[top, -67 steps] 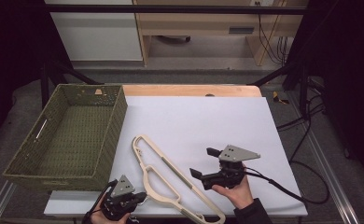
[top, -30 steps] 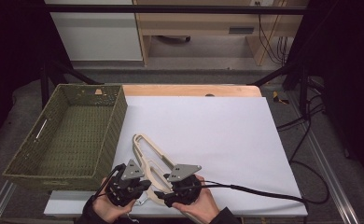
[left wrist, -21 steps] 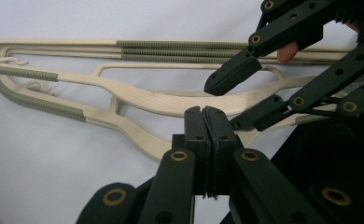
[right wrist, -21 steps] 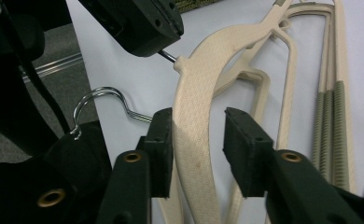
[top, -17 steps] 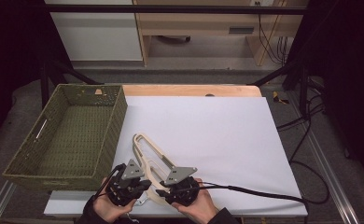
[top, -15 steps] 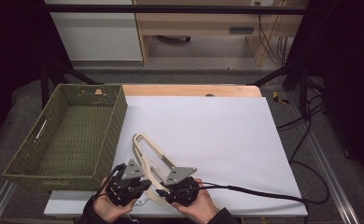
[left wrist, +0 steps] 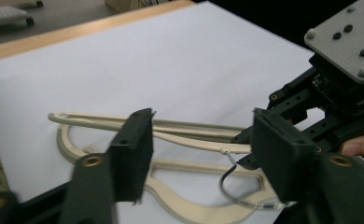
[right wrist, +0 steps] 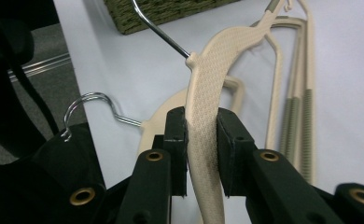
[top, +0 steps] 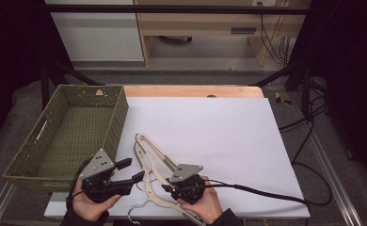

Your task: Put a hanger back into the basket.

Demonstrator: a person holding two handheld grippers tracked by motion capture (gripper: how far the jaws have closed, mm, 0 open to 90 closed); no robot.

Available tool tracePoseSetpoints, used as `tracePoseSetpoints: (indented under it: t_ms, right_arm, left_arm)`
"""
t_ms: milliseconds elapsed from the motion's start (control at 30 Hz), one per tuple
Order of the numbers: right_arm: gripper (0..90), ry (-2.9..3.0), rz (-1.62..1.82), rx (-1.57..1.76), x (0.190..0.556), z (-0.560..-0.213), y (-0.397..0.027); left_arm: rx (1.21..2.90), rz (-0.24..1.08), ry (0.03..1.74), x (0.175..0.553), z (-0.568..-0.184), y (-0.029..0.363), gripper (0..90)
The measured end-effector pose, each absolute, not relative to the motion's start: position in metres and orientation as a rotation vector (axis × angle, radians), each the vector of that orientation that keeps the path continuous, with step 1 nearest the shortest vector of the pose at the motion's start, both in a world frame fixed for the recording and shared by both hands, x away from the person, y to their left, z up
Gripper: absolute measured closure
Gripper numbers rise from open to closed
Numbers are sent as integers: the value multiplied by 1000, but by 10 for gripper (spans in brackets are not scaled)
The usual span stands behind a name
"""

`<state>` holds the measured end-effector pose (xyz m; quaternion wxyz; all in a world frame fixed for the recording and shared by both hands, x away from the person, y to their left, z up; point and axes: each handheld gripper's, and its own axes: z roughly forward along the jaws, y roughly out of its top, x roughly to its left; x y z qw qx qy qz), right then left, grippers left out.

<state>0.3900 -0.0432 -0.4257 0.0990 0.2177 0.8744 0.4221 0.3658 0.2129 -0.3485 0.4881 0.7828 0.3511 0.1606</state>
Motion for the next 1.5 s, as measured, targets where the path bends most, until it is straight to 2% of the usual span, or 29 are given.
tracePoseSetpoints:
  t_ms: [133, 200, 267, 400, 533, 800, 1033, 1367, 1500]
  right_arm:
    - [776, 2541, 1207, 673, 393, -419, -48]
    - [781, 2531, 1190, 688, 394, -417, -50]
    - [793, 2506, 1190, 710, 397, -412, -57]
    - [812, 2462, 1164, 748, 402, -405, -65]
    - [837, 2419, 1146, 799, 408, -399, -76]
    - [865, 2357, 1100, 857, 426, -395, -101]
    - [865, 2378, 1179, 838, 434, -387, -114]
    - [865, 2492, 1388, 666, 430, -379, -119]
    - [865, 2534, 1427, 633, 428, -382, -116]
  left_arm:
    - [1864, 395, 850, 370, -347, 223, 244]
    - [1863, 403, 848, 371, -348, 224, 229]
    - [1873, 412, 843, 373, -350, 223, 167]
    - [1893, 445, 835, 377, -354, 221, 93]
    - [1903, 466, 822, 385, -360, 220, 56]
    - [1933, 467, 839, 404, -370, 221, 56]
    - [1938, 455, 806, 415, -364, 215, 61]
    - [2030, 426, 663, 423, -356, 179, 94]
    - [2086, 400, 621, 425, -362, 165, 149]
